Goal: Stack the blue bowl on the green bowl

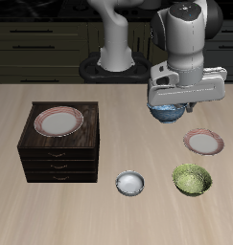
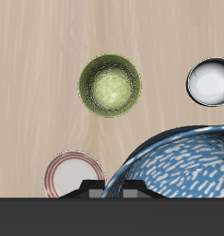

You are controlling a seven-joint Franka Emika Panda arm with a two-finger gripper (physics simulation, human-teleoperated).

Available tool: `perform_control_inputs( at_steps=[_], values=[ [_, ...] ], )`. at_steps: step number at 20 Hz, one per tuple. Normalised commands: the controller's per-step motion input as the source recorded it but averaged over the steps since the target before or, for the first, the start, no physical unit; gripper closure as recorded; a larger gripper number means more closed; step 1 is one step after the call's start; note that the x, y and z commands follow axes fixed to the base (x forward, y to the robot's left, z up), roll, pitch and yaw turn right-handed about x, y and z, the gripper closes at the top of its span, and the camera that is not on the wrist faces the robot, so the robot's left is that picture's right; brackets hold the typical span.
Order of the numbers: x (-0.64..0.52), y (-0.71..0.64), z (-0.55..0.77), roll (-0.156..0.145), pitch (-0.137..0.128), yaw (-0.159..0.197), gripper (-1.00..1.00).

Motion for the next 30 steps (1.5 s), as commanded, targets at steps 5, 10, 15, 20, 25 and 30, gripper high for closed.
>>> perform_control_inputs(
  at_steps=[5, 10, 15, 20, 25, 30],
  values=[
    [0.28, 0.24, 0.12, -0.010, -0.009, 0.019, 1.00],
    [0.43, 0.13, 0.14, -0.038, -0.008, 0.002, 1.00],
    [0.33, 0.00, 0.05, -0.021, 0.020, -0.025, 1.00],
    [0.28, 0.00, 0.07, -0.022, -0.011, -0.011, 1.00],
    [0.06, 0.10, -0.04, -0.001, 0.012, -0.018, 1.00],
    [0.05, 0.07, -0.17, 0.001, 0.019, -0.004, 1.00]
  ],
)
